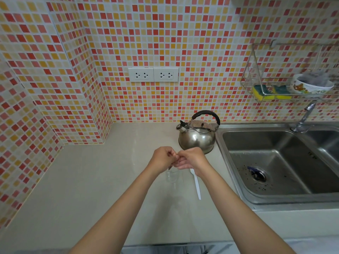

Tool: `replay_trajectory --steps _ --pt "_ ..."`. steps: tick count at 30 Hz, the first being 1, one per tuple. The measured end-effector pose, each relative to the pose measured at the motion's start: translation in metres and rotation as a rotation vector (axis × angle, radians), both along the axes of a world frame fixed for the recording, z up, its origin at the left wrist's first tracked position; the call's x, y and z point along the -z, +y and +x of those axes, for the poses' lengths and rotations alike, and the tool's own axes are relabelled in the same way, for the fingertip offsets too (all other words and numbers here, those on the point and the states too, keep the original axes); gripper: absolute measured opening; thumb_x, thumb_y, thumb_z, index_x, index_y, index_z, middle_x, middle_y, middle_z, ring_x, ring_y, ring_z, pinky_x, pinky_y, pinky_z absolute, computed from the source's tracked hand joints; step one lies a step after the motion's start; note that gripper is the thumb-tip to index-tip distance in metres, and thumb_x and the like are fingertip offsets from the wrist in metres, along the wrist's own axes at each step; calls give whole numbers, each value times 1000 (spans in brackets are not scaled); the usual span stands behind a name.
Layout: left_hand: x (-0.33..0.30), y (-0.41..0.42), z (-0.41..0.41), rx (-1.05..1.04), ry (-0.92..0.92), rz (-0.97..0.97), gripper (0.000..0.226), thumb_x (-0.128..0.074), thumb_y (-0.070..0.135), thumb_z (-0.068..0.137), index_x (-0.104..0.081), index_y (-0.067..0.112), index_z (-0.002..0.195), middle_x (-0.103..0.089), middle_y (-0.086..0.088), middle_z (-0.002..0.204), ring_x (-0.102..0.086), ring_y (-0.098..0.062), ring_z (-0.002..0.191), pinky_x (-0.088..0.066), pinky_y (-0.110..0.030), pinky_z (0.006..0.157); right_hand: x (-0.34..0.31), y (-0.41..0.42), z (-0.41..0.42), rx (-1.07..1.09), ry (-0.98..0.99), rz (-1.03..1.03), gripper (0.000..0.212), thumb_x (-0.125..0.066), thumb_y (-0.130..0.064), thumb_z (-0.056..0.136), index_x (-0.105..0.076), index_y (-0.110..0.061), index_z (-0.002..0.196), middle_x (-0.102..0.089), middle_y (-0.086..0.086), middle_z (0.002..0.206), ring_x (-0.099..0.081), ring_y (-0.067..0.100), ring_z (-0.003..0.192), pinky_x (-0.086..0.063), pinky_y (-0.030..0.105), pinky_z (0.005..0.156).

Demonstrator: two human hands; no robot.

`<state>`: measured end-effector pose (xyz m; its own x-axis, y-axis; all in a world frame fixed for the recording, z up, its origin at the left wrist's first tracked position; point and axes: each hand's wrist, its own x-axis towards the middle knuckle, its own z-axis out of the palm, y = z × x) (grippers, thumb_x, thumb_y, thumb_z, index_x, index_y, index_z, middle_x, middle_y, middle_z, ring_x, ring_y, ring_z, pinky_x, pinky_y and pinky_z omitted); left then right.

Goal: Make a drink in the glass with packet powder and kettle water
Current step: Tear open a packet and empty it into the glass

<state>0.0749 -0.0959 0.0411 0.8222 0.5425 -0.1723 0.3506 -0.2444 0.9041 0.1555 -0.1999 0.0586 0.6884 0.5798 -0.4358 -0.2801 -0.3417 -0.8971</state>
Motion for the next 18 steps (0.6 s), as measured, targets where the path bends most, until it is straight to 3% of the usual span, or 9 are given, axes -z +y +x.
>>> replay_trajectory --steps 3,6,9,12,14,18 --pt "1 0 -1 13 11 34 22 -64 6 89 -58 12 68 -65 -11 68 -60 -20 61 -52 -30 64 -2 2 2 -26 -14 -77 15 -51 6 84 -61 10 74 -64 11 46 -64 18 38 -56 24 44" --pt "4 0 -3 18 27 139 22 -63 3 87 -57 13 68 -65 -12 70 -60 -19 60 -52 -29 65 -4 5 2 -77 -27 -187 11 -56 3 87 -64 9 82 -66 15 60 -66 18 42 -57 24 45" --pt "6 3 -6 -12 -19 108 21 -63 2 87 -60 12 69 -67 -14 71 -63 -17 58 -57 -34 71 1 5 2 -79 -37 -160 13 -54 1 89 -64 10 89 -66 17 67 -67 18 45 -58 25 51" --pt "3 8 -10 -29 -40 58 18 -65 1 86 -64 11 71 -68 -13 71 -63 -8 55 -55 -21 64 5 0 0 -79 -36 -42 17 -53 0 89 -64 11 95 -67 18 74 -70 19 53 -59 27 61" --pt "2 9 -11 -10 -7 59 19 -65 -2 83 -64 11 70 -66 -11 69 -62 -11 56 -53 -18 62 3 1 -2 -112 -65 -67 13 -56 -2 88 -65 7 85 -66 17 72 -69 16 50 -58 26 62" --pt "0 5 -12 24 52 122 22 -61 -5 78 -61 12 66 -62 -4 59 -56 -12 51 -44 -13 51 -5 9 -7 -176 -156 -215 23 -50 3 88 -55 -1 66 -59 12 61 -59 7 33 -50 18 47"
